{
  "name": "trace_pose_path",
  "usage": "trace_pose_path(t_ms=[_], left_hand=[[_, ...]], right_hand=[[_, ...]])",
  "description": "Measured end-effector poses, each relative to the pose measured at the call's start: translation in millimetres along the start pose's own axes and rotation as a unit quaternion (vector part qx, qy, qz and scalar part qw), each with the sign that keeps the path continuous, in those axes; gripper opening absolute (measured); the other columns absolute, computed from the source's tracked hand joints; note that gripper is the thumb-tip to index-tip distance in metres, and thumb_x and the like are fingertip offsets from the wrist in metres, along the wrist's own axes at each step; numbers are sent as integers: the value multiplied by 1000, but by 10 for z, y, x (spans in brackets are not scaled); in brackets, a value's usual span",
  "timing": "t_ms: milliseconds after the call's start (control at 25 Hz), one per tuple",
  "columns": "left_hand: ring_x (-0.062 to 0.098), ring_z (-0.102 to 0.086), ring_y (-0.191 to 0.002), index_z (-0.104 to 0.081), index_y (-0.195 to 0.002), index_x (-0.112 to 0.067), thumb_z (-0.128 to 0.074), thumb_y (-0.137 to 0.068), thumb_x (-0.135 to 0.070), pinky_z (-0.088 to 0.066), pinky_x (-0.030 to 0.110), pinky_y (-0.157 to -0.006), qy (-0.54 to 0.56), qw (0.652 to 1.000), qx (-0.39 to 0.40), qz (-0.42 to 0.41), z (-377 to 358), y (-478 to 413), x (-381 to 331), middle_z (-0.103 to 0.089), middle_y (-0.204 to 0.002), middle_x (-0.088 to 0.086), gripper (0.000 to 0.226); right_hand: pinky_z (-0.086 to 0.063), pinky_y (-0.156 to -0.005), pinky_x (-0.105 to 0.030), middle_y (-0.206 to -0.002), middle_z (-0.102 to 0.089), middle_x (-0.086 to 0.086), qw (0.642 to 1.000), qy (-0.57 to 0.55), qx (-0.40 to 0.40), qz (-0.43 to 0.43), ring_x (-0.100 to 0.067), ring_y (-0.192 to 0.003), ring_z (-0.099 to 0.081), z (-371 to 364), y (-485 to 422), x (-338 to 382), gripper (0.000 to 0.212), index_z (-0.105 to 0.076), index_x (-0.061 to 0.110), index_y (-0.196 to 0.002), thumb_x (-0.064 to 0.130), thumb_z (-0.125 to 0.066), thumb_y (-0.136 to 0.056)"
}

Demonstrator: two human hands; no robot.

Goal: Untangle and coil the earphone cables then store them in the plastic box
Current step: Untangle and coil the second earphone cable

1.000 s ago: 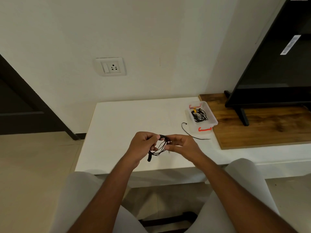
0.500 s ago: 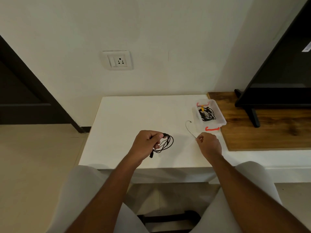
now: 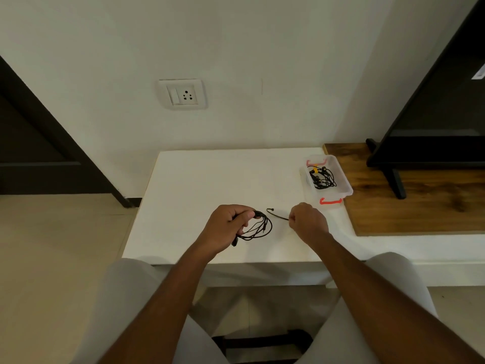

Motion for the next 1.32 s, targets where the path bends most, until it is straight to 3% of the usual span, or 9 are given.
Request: trace_pose_path(t_ms=[120,240,320,400,520,760,920,1120,1320], left_hand=[[4,-46,-53,-75,-92,-23,-54,-98,-16,-41,19,-60,9,1000,-9,0,18,10,-1,-52,-61,-13,23],[7,-45,-56,-75,-91,-27,-52,-98,-18,-42,23,-63,12,1000,-2,-2,39,5,-3,-50,-61,-14,26],[10,-44,-58,-75,-93,-26,-51,-99,-18,-42,29,-66,3,1000,14,-6,45,0,3,-49,-64,-11,26],[12,-44,-63,-74,-94,-28,-50,-100,-18,-42,29,-66,-7,999,36,-12,44,13,-23,-50,-69,-5,27],[12,-48,-69,-71,-92,-36,-50,-101,-19,-44,28,-68,-20,997,68,-35,46,44,-61,-54,-76,0,29],[8,-47,-67,-71,-99,-18,-46,-102,-13,-43,20,-67,24,995,78,-64,40,77,-89,-51,-72,-6,25],[9,-46,-66,-70,-98,-16,-45,-102,-9,-42,17,-64,71,994,52,-71,63,83,-133,-52,-74,3,26],[11,-44,-64,-72,-102,-22,-48,-101,-13,-42,30,-66,98,993,-4,-59,23,30,-44,-50,-73,5,26],[6,-44,-62,-69,-111,-29,-46,-101,-12,-40,21,-63,62,994,-47,-71,-74,26,1,-51,-68,-4,31]], right_hand=[[-50,-63,-26,-76,-61,-2,999,17,47,-9,-19,-70,-63,-5,9,82,13,-64,10,-85,21,-69,-81],[-54,-61,-26,-68,-67,-1,987,-158,-2,-37,-16,-62,-66,114,81,110,16,-68,9,-77,22,-77,-76],[-58,-62,-28,-64,-69,-4,921,-371,-80,-88,-18,-58,-68,337,128,146,10,-69,8,-74,14,-75,-78],[-60,-63,-30,-66,-69,-10,821,-540,-141,-121,-17,-56,-68,584,193,219,5,-69,3,-78,6,-70,-81],[-59,-59,-27,-66,-67,-14,735,-647,-161,-121,-15,-52,-66,794,294,390,6,-68,-5,-85,0,-64,-83],[-57,-56,-23,-64,-67,-14,780,-609,-96,-105,-15,-52,-66,786,400,525,7,-70,-6,-82,-1,-65,-83],[-58,-56,-24,-66,-67,-14,779,-612,-71,-115,-17,-54,-66,789,431,535,7,-70,-3,-79,-2,-64,-83],[-56,-65,-30,-77,-68,-9,712,-671,108,-178,-18,-64,-66,708,487,668,8,-66,5,-81,10,-62,-85],[-42,-93,-38,-82,-66,7,669,-649,286,-222,-14,-87,-60,606,541,708,14,-65,19,-79,33,-63,-77]])
Point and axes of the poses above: each hand's wrist, its own y-axis away from the middle knuckle, its own z-axis out of the back of the hand, x = y × z, the point moved 1 cm from there along -y, towards the middle knuckle
